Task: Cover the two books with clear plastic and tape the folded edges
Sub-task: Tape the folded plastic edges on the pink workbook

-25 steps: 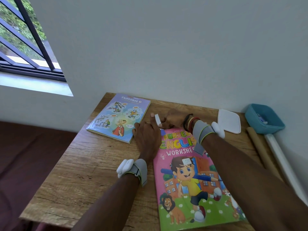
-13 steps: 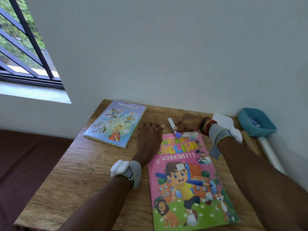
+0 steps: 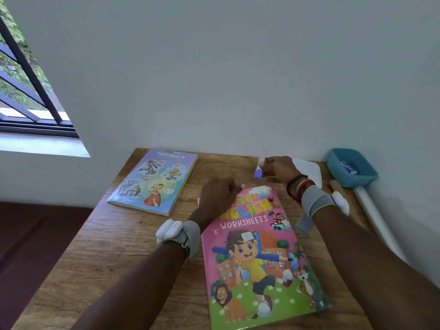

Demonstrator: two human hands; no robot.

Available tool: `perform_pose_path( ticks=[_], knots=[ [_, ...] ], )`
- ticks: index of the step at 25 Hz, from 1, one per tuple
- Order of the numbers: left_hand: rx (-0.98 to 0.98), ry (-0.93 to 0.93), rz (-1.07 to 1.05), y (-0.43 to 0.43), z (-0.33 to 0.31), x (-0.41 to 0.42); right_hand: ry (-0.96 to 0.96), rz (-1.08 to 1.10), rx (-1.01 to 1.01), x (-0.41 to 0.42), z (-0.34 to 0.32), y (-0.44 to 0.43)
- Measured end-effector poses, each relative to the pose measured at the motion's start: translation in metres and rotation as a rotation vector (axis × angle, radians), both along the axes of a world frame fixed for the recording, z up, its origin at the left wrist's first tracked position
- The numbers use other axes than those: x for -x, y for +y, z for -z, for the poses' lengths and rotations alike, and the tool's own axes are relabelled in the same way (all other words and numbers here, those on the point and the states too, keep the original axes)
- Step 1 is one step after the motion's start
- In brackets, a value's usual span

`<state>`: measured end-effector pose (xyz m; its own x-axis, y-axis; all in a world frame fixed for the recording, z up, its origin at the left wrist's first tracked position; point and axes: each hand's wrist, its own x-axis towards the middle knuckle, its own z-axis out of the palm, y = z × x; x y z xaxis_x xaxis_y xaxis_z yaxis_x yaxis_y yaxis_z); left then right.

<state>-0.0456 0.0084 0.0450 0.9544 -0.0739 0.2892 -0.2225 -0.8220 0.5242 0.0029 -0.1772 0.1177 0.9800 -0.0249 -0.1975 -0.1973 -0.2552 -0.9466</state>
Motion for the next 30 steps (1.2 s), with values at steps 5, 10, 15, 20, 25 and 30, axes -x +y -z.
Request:
perform_pose_path(
  ticks=[5,10,15,20,25,30],
  knots=[
    [-0.011,0.151,0.131,-0.031,-0.02,-0.013,0.07,0.249,-0.118,0.005,0.02,-0.044],
    [0.138,0.25,0.112,-0.052,-0.021,-0.023,0.133,0.224,-0.331,0.021,0.027,-0.044],
    [0.193,0.27,0.076,-0.055,-0.017,-0.021,0.125,0.143,-0.169,0.025,0.033,-0.034],
    [0.174,0.279,0.03,-0.056,-0.014,-0.019,0.133,0.24,-0.188,0.025,0.037,-0.03],
    [0.207,0.261,-0.223,-0.046,-0.006,-0.004,0.164,0.343,-0.356,0.029,0.04,-0.035],
    [0.432,0.332,-0.549,0.006,0.002,0.013,-0.016,0.277,0.083,0.043,0.049,-0.024]
  ],
)
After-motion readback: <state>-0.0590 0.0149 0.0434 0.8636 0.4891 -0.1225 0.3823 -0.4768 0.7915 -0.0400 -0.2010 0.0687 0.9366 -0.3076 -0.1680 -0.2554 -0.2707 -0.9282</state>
